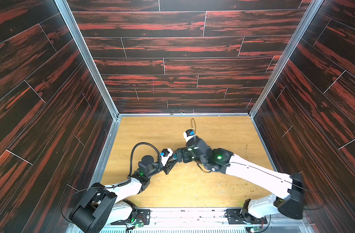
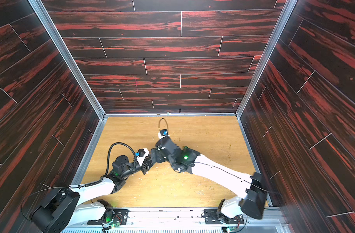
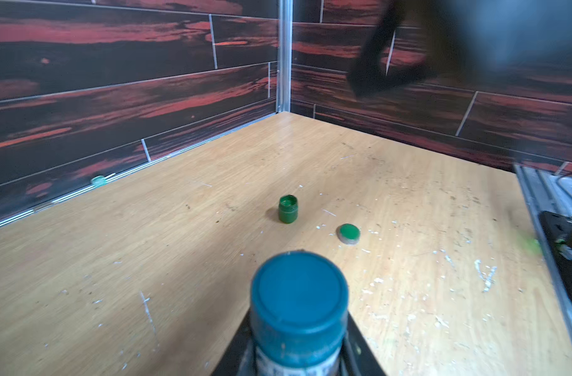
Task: Close the paint jar lid
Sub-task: Screw the lid onto the paint jar, then place the paint jar at the center of the board.
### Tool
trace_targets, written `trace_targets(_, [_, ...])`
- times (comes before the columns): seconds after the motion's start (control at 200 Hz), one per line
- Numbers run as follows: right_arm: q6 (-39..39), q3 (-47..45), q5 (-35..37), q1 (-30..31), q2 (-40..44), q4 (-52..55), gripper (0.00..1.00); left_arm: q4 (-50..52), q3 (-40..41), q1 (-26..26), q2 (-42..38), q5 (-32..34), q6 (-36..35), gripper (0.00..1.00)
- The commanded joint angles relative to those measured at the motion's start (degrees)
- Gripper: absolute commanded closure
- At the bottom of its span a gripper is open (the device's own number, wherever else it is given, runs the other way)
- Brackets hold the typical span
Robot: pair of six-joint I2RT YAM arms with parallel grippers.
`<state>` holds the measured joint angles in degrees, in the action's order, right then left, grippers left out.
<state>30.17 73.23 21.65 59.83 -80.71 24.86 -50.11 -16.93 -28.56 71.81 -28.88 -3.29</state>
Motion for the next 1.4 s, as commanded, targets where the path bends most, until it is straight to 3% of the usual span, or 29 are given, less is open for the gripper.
trace_targets(0.0, [-12.7, -5.0, -9.9, -1.8, 3.2, -7.4, 0.08, 0.7, 0.5, -0.1, -1.7, -5.1, -1.0, 1.00])
trace_targets(0.16, [-25.3, -11.4, -22.3, -4.0, 7.1, -13.0, 0.08, 1.7, 0.2, -0.1, -1.8, -10.0, -0.3, 1.00])
trace_targets(0.296, [-22.6, -11.1, -32.4, -10.3, 6.2, -12.5, 0.08, 2.4, 0.7, -0.1, -2.8, -9.9, -0.7, 1.00])
trace_targets(0.401, [-20.3, -12.4, -36.2, -12.9, 5.8, -14.2, 0.08, 4.2, 0.3, -0.1, -3.7, -9.7, -1.5, 1.00])
trace_targets(0.716, [-12.4, -4.5, -37.8, -12.9, -3.2, -2.9, 0.08, 8.5, 0.0, 0.0, -5.0, -5.9, -4.1, 1.00])
trace_targets(0.902, [-7.7, -0.6, -34.5, -12.0, -7.0, 3.8, 0.04, 9.1, 0.0, -0.1, -5.5, -4.7, -4.8, 1.00])
trace_targets(0.967, [-7.3, -0.1, -31.3, -10.9, -7.2, 4.9, 0.13, 9.2, -0.1, -0.1, -5.3, -4.3, -4.9, 1.00])
trace_targets(1.238, [-4.6, 4.3, -27.9, -7.0, -10.4, 9.1, 0.18, 9.2, -0.5, -0.1, -4.9, -4.1, -4.8, 1.00])
trace_targets(1.398, [-2.2, 5.7, -27.1, -6.1, -12.7, 9.5, 0.28, 9.2, -0.5, -0.1, -5.2, -4.0, -4.7, 1.00])
